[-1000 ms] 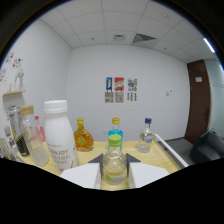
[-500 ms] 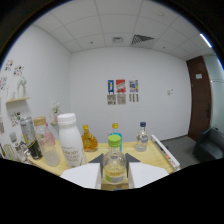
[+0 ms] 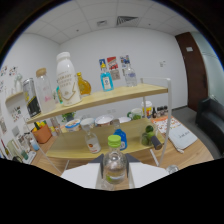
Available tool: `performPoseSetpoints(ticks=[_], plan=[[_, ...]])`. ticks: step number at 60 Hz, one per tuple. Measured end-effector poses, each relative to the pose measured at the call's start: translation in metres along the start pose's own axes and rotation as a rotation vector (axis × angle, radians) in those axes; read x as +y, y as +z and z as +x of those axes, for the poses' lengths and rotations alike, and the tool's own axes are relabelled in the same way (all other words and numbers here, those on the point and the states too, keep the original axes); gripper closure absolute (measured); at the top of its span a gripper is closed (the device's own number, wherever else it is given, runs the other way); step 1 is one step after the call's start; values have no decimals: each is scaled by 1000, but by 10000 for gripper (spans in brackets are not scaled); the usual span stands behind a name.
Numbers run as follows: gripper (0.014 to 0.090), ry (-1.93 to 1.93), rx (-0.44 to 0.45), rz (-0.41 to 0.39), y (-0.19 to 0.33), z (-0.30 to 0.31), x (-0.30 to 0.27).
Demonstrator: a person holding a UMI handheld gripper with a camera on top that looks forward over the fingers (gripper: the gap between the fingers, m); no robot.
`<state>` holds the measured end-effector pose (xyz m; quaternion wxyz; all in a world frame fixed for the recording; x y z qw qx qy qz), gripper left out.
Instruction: Make me a cup of Vodka Sunrise.
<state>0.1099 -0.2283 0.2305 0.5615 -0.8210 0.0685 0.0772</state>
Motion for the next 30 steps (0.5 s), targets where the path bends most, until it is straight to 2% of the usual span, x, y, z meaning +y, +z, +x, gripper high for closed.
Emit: performPoseSetpoints(ticks=[14, 21, 30], plan=[[692, -192, 78, -63, 28, 14, 51], [694, -479, 151, -63, 33, 22, 50], [695, -869, 199, -75, 36, 22, 46]])
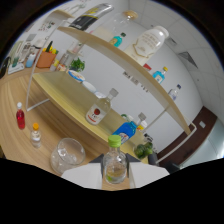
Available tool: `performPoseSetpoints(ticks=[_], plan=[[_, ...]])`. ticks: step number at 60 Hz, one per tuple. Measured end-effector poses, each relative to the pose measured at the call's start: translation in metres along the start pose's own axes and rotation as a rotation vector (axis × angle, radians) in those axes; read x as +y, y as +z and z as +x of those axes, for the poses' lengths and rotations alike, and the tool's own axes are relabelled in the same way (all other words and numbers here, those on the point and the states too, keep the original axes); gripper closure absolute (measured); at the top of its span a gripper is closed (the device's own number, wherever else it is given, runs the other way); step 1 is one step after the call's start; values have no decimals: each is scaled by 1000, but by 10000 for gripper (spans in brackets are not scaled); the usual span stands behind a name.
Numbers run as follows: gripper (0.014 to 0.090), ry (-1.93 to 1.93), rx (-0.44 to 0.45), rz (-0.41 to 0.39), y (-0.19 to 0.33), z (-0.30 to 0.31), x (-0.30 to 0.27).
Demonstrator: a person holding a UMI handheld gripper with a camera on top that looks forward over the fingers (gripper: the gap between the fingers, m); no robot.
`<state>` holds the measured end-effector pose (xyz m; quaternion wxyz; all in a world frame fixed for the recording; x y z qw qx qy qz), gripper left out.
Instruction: Make me a cup of Vodka Sunrise.
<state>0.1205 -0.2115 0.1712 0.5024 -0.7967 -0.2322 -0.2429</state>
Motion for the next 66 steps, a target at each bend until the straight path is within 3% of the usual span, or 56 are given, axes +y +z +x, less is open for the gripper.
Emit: performPoseSetpoints(ticks=[12, 40, 57, 66], plan=[[695, -505, 75, -5, 5, 3, -8], [694, -1384, 117, -98, 14, -5, -14], [693, -1253, 111, -63, 8, -5, -22], [691, -793, 82, 66, -12, 3, -53]])
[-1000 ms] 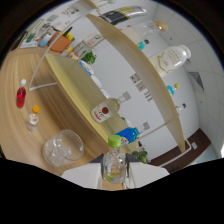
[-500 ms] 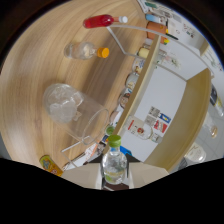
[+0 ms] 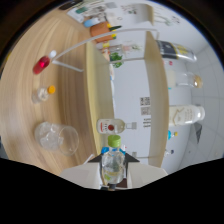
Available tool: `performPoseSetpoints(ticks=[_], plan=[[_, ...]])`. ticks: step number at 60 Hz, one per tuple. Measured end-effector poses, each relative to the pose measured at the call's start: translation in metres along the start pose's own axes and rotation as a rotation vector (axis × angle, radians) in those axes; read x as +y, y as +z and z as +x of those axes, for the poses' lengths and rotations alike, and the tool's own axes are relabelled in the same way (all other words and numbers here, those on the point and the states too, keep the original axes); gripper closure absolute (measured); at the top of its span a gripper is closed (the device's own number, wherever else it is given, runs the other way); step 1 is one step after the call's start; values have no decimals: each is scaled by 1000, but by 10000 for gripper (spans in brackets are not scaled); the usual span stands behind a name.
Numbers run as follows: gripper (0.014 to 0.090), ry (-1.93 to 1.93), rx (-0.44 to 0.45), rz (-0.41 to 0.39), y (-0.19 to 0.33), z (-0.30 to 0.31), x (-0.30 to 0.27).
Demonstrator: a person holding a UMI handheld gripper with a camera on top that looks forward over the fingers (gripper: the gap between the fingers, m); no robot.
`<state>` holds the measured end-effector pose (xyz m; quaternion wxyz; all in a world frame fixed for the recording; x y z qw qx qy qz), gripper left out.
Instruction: Make me a cup of Vodka Sunrise.
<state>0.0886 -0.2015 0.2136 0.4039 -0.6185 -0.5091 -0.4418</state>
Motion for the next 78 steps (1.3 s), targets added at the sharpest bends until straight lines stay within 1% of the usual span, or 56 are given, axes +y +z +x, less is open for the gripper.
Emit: performPoseSetpoints(ticks=[4, 12, 14, 17, 21, 28, 35, 42, 52, 60, 66, 68, 78], plan=[[693, 280, -12, 69, -9, 13, -10], [690, 800, -15, 219, -23, 36, -8], [689, 892, -17, 234, -22, 35, -2], [691, 1000, -31, 234, -18, 26, 10], [691, 1109, -50, 214, -8, 7, 25], [692, 1287, -132, 149, 14, -43, 46], [693, 1319, -197, 103, 35, -90, 57], [693, 1402, -255, 68, 49, -120, 61], [692, 1441, -305, 34, 62, -146, 63], [691, 1433, -339, 14, 62, -160, 61], [685, 1432, -372, -16, 59, -174, 60], [685, 1438, -361, -10, 58, -173, 61], [678, 1458, -359, -53, 52, -179, 66]])
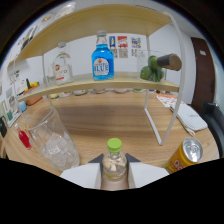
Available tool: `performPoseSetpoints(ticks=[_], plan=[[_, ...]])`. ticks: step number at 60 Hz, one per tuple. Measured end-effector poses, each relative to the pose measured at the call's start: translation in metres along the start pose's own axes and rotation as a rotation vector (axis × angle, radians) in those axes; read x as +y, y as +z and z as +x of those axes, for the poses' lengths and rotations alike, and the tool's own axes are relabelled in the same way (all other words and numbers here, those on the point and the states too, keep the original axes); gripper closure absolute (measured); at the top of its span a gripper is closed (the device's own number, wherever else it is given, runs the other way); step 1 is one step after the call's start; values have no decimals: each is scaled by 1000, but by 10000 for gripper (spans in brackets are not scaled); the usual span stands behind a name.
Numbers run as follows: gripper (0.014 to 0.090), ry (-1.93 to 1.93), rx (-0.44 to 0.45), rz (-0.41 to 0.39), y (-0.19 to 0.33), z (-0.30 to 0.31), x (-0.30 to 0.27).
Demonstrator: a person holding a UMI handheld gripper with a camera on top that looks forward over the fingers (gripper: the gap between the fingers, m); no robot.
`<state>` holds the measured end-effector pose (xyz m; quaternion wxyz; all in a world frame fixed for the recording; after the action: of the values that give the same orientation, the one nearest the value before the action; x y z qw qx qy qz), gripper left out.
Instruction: Make me a cup of Vodka Sunrise.
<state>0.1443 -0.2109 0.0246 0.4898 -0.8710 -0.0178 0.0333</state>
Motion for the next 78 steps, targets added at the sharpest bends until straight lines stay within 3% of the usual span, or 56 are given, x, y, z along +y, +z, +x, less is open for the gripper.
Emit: performPoseSetpoints(ticks=[7, 12, 17, 20, 28, 45, 53, 78], plan=[[647, -2, 32, -45, -4, 4, 12], [497, 15, 65, -67, -13, 10, 12], [255, 25, 91, -47, -31, 10, -4], [202, 28, 112, -35, -47, 9, -18], [193, 40, 178, -37, -90, -1, -48], [191, 54, 188, -73, -162, -59, -59], [188, 56, 178, -107, -179, -86, -45], [189, 22, 186, -100, -191, -121, -43]])
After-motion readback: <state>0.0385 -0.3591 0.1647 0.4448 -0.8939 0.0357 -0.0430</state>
